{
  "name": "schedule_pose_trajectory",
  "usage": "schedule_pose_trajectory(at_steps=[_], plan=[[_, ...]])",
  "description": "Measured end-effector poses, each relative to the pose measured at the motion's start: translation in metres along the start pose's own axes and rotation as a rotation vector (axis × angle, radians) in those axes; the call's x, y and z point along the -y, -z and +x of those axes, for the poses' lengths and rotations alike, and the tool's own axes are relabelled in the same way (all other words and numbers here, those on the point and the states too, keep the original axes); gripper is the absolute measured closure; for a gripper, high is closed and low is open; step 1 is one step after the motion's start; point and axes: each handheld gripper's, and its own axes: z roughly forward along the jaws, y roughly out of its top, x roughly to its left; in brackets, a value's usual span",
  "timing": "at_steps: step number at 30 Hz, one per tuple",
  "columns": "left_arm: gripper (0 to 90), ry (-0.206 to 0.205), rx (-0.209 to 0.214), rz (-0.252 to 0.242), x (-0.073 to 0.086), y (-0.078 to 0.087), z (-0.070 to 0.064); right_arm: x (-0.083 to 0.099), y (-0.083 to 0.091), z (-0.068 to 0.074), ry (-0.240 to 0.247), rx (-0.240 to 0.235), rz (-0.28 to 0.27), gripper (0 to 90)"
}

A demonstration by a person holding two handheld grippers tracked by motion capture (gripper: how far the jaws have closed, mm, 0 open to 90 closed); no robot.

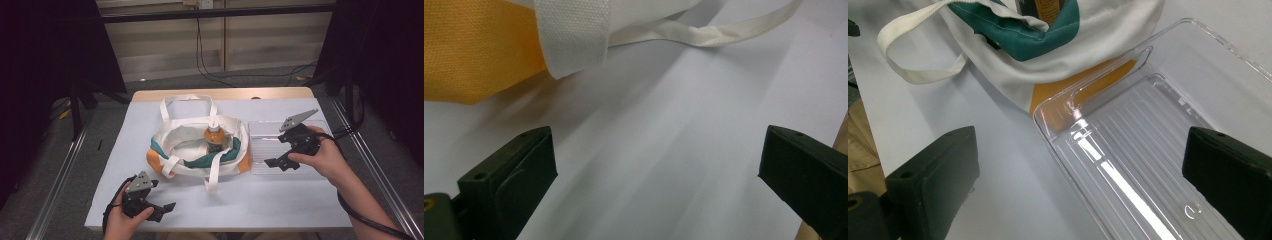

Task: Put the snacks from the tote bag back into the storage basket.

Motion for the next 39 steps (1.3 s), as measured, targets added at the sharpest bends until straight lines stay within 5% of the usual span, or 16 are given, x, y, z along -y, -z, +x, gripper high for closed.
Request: schedule_pose_trajectory(at_steps=[15,39], plan=[[1.5,-0.006,-0.002,0.003,0.0,0.001,0.0,-0.021,-0.004,-0.002,0.02,-0.006,0.06,2.7],[1.6,-0.015,0.0,0.006,0.0,0.003,0.001,-0.064,-0.023,0.011,0.078,-0.042,0.031,3.4]])
